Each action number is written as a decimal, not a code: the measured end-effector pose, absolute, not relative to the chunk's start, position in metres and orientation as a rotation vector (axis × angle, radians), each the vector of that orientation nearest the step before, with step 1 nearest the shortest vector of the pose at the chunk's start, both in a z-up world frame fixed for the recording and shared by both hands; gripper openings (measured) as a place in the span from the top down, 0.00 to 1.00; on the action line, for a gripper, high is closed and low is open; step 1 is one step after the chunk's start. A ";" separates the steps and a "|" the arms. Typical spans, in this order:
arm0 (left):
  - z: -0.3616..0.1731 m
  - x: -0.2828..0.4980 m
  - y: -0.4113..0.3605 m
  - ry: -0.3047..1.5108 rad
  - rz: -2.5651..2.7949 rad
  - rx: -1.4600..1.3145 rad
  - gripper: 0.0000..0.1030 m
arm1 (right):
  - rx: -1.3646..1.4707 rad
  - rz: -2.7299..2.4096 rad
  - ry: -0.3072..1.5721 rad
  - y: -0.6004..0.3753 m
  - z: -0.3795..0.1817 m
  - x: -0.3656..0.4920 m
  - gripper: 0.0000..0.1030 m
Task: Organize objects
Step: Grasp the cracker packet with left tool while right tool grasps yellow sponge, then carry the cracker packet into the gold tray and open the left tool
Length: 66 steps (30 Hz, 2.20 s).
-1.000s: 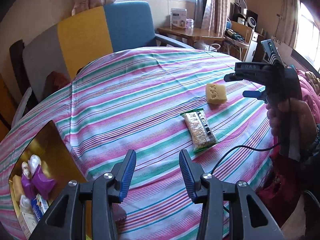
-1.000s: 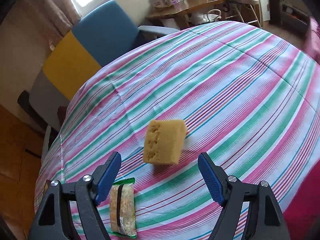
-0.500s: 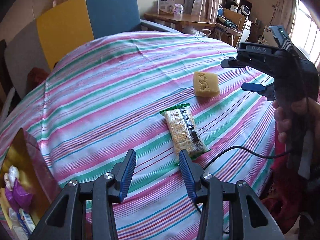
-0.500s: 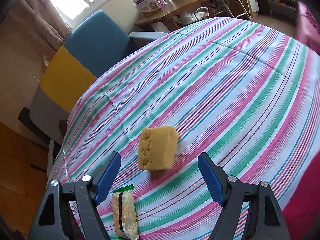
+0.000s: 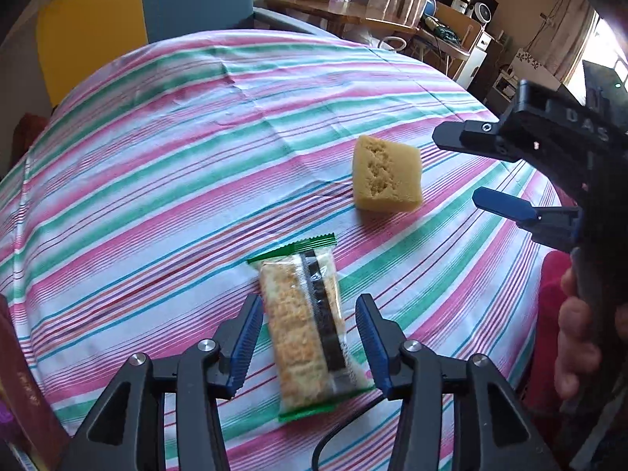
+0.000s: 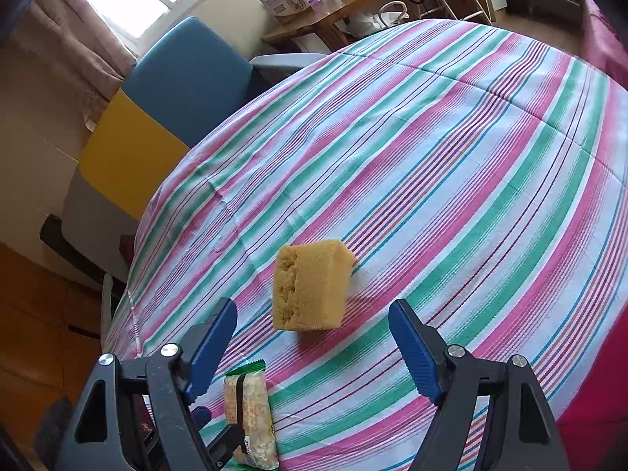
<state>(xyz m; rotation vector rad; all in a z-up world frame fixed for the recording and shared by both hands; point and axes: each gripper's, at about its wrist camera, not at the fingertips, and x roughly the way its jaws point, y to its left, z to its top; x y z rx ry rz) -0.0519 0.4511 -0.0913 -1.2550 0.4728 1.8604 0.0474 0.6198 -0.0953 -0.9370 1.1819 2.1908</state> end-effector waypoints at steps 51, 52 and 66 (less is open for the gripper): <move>-0.118 -0.034 0.364 0.417 1.967 -1.108 0.60 | -1.347 2.095 0.664 0.614 -0.144 -0.058 0.45; -0.117 -0.034 0.365 0.422 1.965 -1.116 0.61 | -1.352 2.098 0.648 0.612 -0.144 -0.060 0.45; -0.064 -0.018 0.328 0.388 2.078 -1.044 0.62 | -1.405 2.115 0.505 0.605 -0.148 -0.063 0.43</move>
